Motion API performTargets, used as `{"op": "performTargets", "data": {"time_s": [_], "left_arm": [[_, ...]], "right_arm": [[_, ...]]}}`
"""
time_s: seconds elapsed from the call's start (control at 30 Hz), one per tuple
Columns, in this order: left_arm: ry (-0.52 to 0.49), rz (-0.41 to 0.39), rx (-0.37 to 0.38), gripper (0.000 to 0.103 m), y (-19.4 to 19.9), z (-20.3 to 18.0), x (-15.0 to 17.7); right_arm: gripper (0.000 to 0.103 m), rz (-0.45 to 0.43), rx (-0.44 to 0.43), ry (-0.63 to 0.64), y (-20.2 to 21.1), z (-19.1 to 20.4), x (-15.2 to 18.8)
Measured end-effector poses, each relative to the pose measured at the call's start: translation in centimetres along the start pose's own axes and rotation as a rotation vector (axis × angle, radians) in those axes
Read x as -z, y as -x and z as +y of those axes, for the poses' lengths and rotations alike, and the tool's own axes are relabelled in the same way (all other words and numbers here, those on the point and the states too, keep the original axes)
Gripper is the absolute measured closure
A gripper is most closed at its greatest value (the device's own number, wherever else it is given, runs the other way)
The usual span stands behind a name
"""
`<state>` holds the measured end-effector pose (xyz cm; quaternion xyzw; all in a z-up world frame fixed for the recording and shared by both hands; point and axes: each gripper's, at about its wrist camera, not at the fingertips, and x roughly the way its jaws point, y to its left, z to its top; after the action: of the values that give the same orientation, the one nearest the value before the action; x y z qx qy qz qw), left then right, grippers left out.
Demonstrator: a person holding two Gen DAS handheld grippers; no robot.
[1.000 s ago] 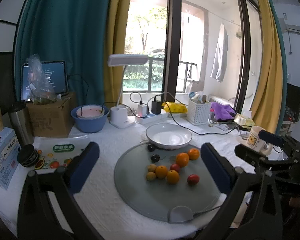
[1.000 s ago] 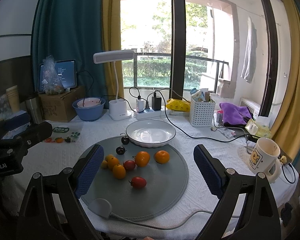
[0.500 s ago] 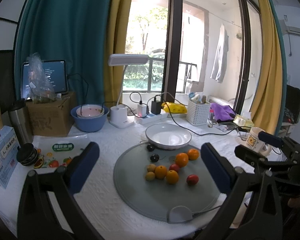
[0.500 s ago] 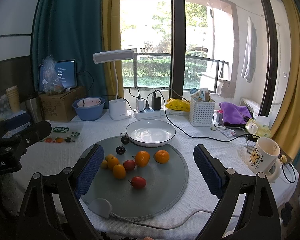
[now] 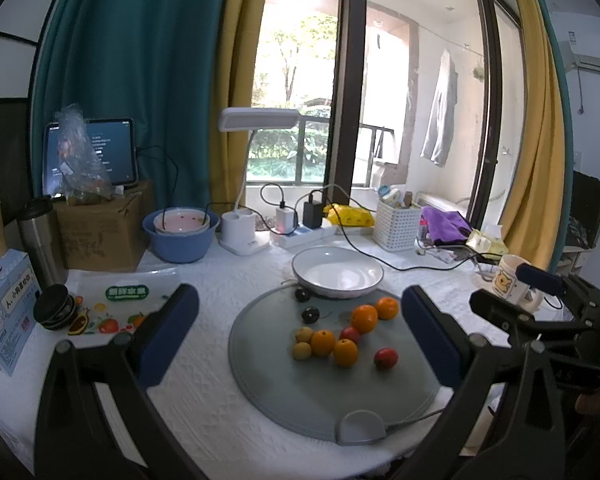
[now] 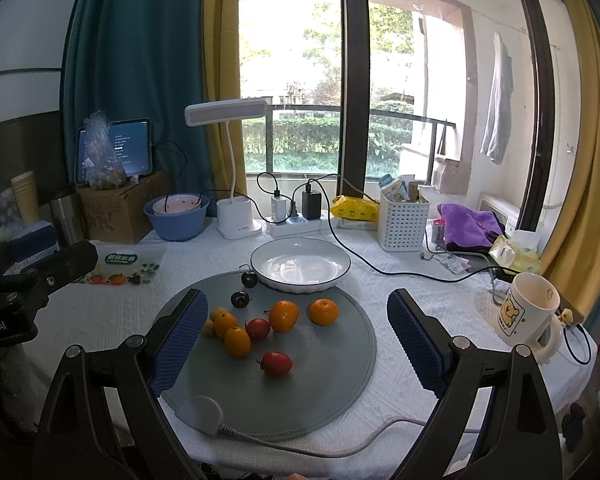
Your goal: Organize fruits
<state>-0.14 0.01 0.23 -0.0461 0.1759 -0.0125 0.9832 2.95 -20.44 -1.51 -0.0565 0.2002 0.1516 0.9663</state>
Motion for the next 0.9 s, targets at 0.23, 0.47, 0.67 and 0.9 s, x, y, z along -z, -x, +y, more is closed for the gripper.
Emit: {"op": "performTargets", "data": {"time_s": [0.23, 0.47, 0.67, 0.9], "left_arm": [[0.0, 0.0, 0.002, 0.001, 0.2, 0.0, 0.0], [0.001, 0.001, 0.004, 0.001, 0.2, 0.0, 0.0], [0.001, 0.003, 0.009, 0.001, 0.1, -0.2, 0.2], [0.0, 0.037, 0.013, 0.001, -0.9, -0.1, 0.8]], "right_arm": [[0.009, 0.0, 0.0, 0.001, 0.0, 0.0, 0.0], [0.009, 0.003, 0.001, 0.001, 0.1, -0.1, 0.0], [0.009, 0.005, 0.0, 0.002, 0.1, -0.1, 0.0], [0.009, 0.029, 0.004, 0.001, -0.8, -0.1, 0.5]]}}
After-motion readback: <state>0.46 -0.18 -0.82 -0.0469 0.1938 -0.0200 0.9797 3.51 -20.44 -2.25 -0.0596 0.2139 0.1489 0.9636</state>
